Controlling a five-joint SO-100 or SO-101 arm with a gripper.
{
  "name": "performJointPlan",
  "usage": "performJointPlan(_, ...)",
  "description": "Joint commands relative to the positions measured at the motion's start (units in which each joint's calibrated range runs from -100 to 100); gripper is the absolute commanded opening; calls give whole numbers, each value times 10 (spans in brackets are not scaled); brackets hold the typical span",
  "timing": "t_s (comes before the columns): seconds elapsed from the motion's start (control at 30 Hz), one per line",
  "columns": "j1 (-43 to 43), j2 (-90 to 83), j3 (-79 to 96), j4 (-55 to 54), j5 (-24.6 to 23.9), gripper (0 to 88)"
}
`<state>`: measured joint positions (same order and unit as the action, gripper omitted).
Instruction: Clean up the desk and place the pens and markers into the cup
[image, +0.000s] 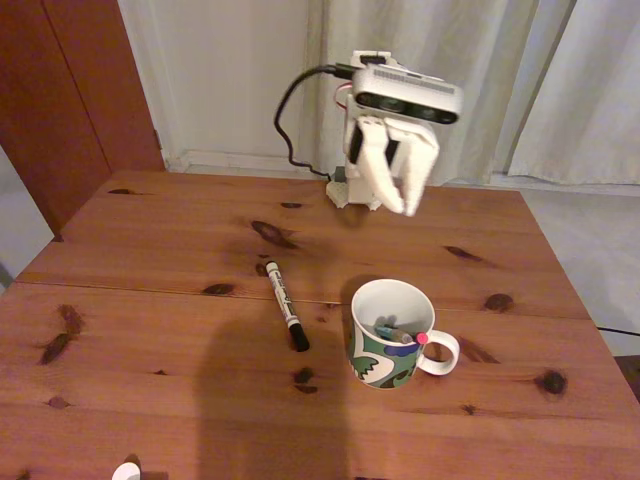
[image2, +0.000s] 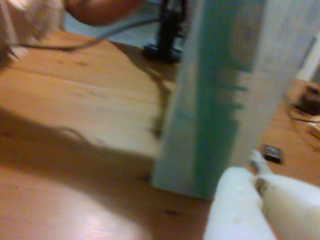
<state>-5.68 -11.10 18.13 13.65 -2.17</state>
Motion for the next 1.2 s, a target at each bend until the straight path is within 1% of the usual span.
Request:
performJointPlan(0.0,31,-36,-10,72,16,9)
performJointPlan(0.23,81,-34,-83,322,48,9)
performJointPlan(0.33,101,-28,-107,394,60,9)
performJointPlan(0.43,113,0,-125,443,71,9)
performJointPlan(0.7,133,123,-156,518,98,9)
performJointPlan(0.83,143,169,-152,519,107,9)
performJointPlan(1.17,165,246,-159,514,104,9)
